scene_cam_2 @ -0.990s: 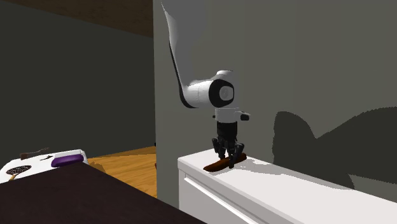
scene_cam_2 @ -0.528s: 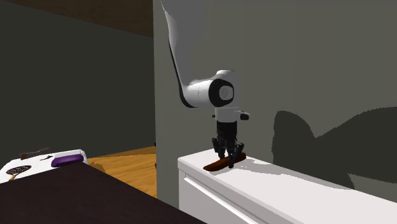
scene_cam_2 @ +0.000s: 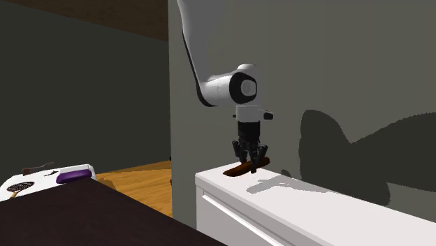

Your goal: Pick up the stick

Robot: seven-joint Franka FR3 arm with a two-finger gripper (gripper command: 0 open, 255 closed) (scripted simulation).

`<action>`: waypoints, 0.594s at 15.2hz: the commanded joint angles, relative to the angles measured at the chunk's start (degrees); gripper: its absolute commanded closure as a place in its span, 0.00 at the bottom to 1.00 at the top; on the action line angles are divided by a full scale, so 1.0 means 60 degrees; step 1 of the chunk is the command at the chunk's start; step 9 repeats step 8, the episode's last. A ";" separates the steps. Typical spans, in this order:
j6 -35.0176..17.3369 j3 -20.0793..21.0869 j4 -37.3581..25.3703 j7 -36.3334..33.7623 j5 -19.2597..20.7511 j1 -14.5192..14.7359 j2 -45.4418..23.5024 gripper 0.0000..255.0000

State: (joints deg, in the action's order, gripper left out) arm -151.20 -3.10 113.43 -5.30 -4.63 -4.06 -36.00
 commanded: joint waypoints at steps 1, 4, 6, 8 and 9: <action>0.0162 -0.0022 0.0072 -0.0004 0.0018 0.0005 0.0232 1.00; 0.0418 -0.0052 0.0147 -0.0027 0.0049 0.0028 0.0563 1.00; 0.0595 -0.0072 0.0186 -0.0044 0.0071 0.0043 0.0778 1.00; 0.0608 -0.0073 0.0189 -0.0045 0.0072 0.0044 0.0794 1.00; 0.0608 -0.0073 0.0189 -0.0045 0.0072 0.0044 0.0794 1.00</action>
